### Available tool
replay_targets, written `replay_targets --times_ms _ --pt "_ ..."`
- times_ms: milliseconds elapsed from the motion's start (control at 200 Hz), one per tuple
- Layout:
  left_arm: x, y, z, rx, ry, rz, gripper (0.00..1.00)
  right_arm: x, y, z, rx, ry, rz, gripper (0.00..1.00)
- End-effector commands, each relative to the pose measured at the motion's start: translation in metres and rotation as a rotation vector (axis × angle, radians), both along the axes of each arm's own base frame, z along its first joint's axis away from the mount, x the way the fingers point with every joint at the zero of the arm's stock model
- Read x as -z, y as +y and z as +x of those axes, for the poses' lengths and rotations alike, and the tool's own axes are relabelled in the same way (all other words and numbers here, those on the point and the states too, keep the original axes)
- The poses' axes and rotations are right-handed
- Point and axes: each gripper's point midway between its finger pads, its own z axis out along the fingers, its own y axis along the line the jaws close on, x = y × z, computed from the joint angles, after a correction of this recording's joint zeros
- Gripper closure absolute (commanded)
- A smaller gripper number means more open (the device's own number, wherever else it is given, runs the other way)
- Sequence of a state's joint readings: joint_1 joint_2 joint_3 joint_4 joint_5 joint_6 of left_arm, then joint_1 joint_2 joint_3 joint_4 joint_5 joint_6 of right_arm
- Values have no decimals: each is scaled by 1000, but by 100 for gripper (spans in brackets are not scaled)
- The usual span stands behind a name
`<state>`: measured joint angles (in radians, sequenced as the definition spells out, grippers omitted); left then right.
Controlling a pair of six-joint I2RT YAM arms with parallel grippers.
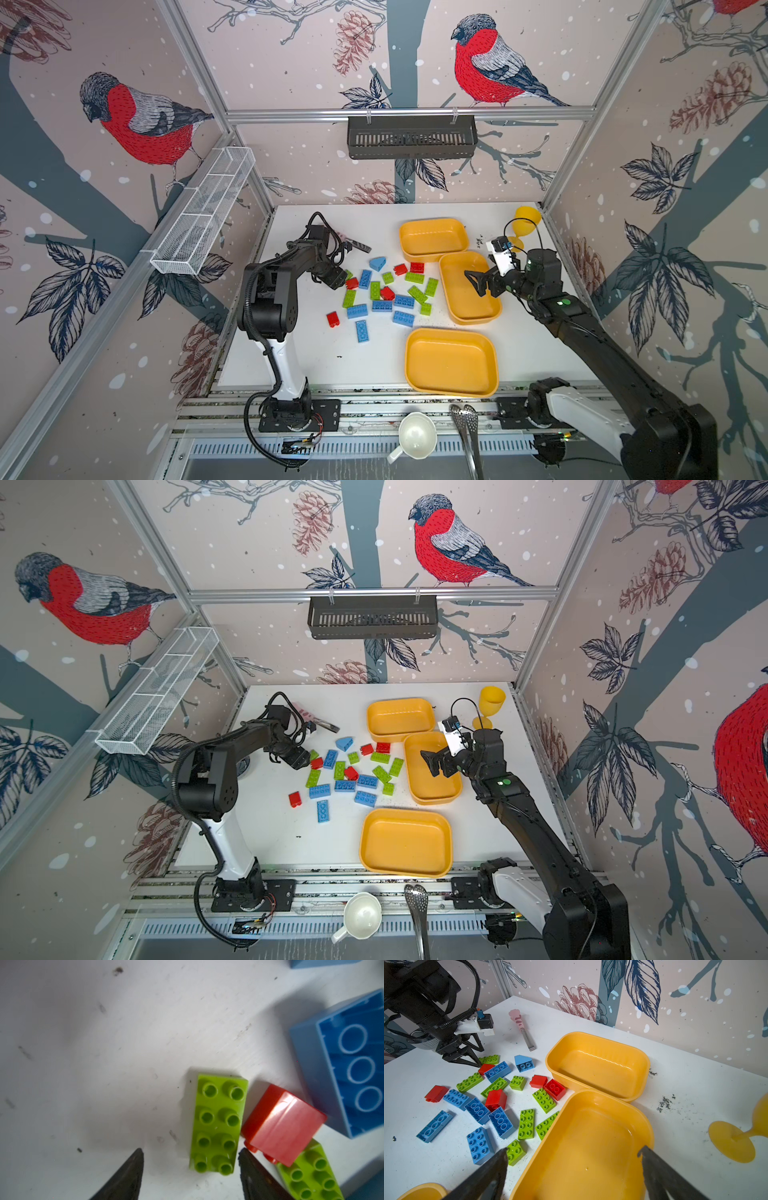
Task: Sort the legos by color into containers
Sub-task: 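Grasp the lime-green 2x4 brick with the left gripper and lift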
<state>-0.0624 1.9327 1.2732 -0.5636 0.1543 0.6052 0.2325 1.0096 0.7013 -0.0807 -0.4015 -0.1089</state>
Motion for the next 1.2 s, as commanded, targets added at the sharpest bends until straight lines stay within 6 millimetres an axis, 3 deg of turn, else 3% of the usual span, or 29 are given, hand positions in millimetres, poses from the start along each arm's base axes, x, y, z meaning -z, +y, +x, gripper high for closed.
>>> replay_targets --times_ms 0,310,520,655,770,896,991,1091,1196 --pt "5 -3 -3 37 26 2 32 5 -5 -1 15 7 -37 1" --pt "13 -13 8 47 18 -1 45 11 -7 -3 21 26 -45 1" --pt "14 -18 7 56 27 -14 73 12 -7 -6 24 30 -39 0" --pt "-6 -18 12 25 11 -21 77 8 -7 -7 26 29 -26 1" --pt "-48 -24 24 -23 -53 -70 76 1 -7 -5 37 25 -3 1" --pt "-99 -55 42 -51 -143 -214 75 -8 -6 0 32 5 46 1" --pt "-127 -93 55 -37 -201 -319 75 -14 -6 5 28 -1 82 1" --pt "-144 -139 65 -5 -231 -430 75 -17 -6 10 28 -5 100 1" --pt "-148 -182 79 -3 -259 -497 75 -18 -7 15 28 -5 99 1"
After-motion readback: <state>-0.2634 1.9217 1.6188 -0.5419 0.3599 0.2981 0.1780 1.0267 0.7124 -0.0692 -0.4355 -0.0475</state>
